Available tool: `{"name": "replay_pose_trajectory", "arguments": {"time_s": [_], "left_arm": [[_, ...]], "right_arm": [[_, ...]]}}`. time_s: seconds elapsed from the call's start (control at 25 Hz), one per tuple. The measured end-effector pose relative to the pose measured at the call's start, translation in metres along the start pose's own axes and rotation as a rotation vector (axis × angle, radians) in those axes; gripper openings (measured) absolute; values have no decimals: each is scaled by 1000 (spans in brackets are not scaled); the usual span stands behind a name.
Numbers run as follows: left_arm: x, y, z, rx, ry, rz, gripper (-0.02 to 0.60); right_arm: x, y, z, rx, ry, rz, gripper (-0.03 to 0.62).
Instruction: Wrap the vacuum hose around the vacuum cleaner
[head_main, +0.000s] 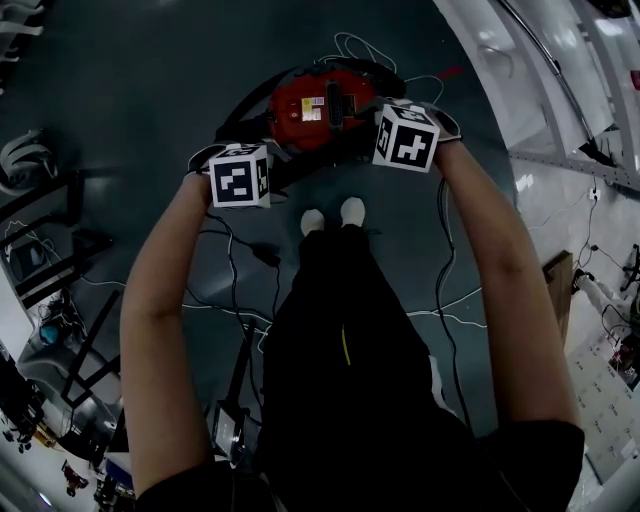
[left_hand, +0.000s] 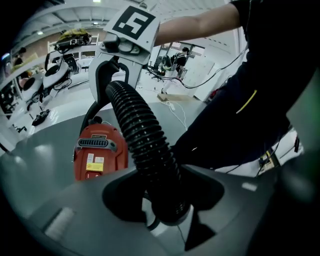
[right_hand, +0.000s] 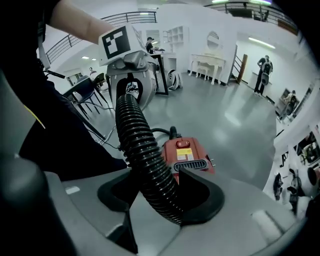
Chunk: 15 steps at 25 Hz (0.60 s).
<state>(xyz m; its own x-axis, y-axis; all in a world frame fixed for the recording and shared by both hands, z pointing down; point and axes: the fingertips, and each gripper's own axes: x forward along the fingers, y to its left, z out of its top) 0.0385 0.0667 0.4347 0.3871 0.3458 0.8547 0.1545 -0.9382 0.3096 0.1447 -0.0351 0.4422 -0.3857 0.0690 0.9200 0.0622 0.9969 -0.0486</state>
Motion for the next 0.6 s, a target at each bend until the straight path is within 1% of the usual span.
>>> {"name": "replay_pose_trajectory", "arguments": {"time_s": [0.08, 0.16, 0.24, 0.32, 0.4, 0.6], "left_arm": [[3, 6, -1, 10, -4, 45, 212], [5, 15, -2, 9, -14, 119, 213], [4, 25, -4, 3, -22, 188, 216], [1, 32, -7, 0, -24, 236, 210], [-3, 36, -10, 5, -19, 263, 203], [-18, 42, -14, 4, -17, 295, 267]], "right_arm": [[0, 3, -4, 46, 12, 15, 245], [-1, 7, -9, 104, 20, 22, 247], [-3, 13, -14, 167, 25, 16, 247], [-5, 16, -13, 221, 3, -4, 247], [-7, 19, -7, 254, -17, -21, 247], [-7, 25, 4, 319, -8, -33, 247]]}}
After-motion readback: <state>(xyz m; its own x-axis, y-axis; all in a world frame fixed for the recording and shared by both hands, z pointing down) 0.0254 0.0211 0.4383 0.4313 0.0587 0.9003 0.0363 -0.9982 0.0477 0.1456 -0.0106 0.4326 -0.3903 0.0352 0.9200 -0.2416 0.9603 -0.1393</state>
